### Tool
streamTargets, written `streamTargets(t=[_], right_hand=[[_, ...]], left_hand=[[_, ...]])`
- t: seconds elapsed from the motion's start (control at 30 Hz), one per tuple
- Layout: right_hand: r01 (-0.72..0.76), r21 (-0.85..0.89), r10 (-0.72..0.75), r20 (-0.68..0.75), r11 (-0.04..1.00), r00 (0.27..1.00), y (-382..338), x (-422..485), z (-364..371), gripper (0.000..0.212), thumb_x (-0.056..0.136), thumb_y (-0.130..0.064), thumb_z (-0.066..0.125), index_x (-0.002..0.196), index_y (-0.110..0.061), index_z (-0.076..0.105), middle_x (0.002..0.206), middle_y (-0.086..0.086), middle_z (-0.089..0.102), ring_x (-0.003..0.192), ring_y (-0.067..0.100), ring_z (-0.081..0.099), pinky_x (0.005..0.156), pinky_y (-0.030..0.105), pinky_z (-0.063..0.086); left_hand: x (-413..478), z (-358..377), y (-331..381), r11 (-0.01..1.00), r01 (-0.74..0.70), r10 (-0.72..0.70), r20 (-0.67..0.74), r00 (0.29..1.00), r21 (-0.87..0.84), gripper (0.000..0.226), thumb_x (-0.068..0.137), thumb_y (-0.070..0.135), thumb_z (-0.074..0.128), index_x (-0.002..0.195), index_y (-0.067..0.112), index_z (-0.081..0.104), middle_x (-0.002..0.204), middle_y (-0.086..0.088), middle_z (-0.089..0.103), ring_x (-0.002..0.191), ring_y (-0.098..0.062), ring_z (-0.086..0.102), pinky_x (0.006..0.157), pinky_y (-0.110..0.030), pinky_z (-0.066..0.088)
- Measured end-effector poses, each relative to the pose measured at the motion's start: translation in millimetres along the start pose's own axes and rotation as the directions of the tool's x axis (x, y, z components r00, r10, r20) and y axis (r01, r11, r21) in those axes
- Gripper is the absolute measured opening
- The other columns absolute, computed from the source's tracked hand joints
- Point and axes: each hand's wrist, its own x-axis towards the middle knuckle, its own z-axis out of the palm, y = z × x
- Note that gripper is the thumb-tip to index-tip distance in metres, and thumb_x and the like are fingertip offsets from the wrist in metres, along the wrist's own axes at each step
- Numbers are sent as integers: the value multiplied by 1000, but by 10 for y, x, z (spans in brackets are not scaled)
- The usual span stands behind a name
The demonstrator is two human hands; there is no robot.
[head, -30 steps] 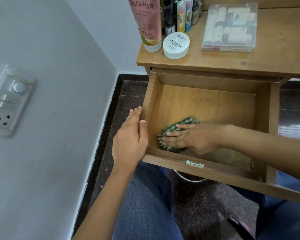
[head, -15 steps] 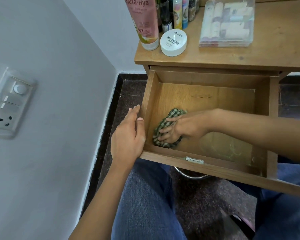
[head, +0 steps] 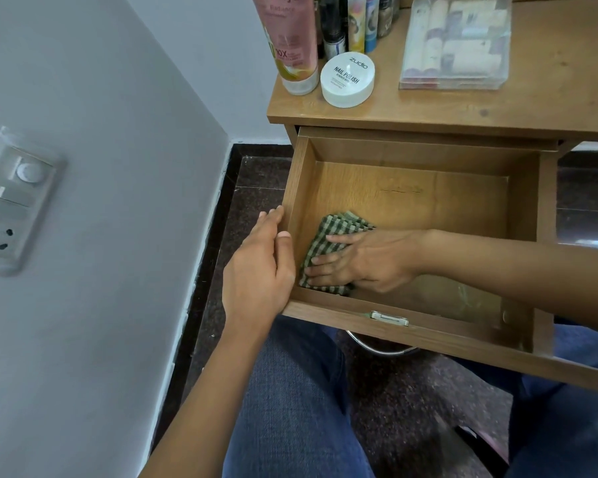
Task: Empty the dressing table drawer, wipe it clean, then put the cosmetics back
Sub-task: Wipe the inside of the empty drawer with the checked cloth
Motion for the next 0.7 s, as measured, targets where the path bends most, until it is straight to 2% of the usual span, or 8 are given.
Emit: streamTargets(t=[0.1, 0.17, 0.23, 0.3, 0.37, 0.47, 0.6, 0.7], right_hand=[[-49, 136, 62, -93, 989, 994, 55, -38, 59, 52, 99, -20, 40, 149, -27, 27, 158, -9, 17, 146, 9, 9, 121, 36, 7], [-97, 85, 107, -125, 992, 986, 53, -57, 110, 50, 99, -25, 43, 147, -30, 32, 157, -6, 23, 145, 15, 15, 120, 34, 12], [-118, -26, 116, -81, 993, 990, -52, -45, 43, 59, 96, -18, 45, 150, -29, 23, 159, -10, 15, 147, 14, 8, 120, 38, 5], [-129, -89, 135, 63, 988, 989, -191, 11, -49, 64, 98, -13, 37, 152, -28, 6, 159, -13, -1, 146, 8, -4, 117, 40, -7], [-163, -99, 175, 126, 982, 976, -254, 40, -106, 63, 100, -15, 33, 152, -30, 1, 159, -15, -6, 146, 6, -7, 117, 41, -6], [-141, -60, 148, 113, 988, 983, -223, -11, -127, 64, 99, -10, 32, 152, -31, 3, 159, -15, -5, 146, 6, -6, 120, 41, -1], [-47, 60, 40, 109, 997, 993, -115, -280, -158, 73, 91, 3, 37, 152, -29, 11, 158, -14, 0, 144, 3, -9, 113, 40, -15], [-46, 97, 27, 190, 994, 981, -12, -592, -57, 78, 89, 5, 40, 150, -34, 11, 155, -21, -2, 140, -2, -12, 115, 45, -17]], left_hand=[[16, 10, -8, 1000, 1, -1, 6, 1000, 5, 51, 95, 41, 29, 140, 28, 48, 135, -1, 59, 107, -23, 65, 85, -43, 54], [31, 22, -14, 1000, 2, -2, -1, 1000, 11, 49, 96, 39, 31, 140, 28, 48, 141, 1, 53, 120, -14, 58, 91, -41, 52], [41, 25, -22, 1000, 7, -7, -3, 1000, 23, 49, 96, 39, 31, 141, 28, 48, 144, 2, 50, 128, -8, 49, 96, -39, 50], [50, 26, -19, 999, 9, -9, 0, 1000, 34, 49, 96, 39, 31, 141, 28, 47, 145, 2, 49, 130, -8, 48, 96, -40, 50], [54, 29, -17, 999, 11, -11, 11, 1000, 38, 50, 96, 40, 31, 141, 28, 47, 145, 2, 49, 127, -11, 51, 94, -42, 51], [41, 8, -21, 999, 5, -6, 29, 1000, 43, 51, 95, 42, 30, 141, 29, 46, 143, 0, 51, 119, -15, 58, 91, -44, 52], [6, -46, -17, 999, -6, 5, 30, 1000, 38, 45, 99, 31, 35, 142, 23, 47, 144, -3, 49, 134, -12, 44, 103, -40, 44], [6, -46, -22, 1000, 18, -18, 25, 1000, 19, 47, 98, 33, 35, 142, 24, 47, 139, -4, 55, 127, -19, 52, 100, -43, 46]])
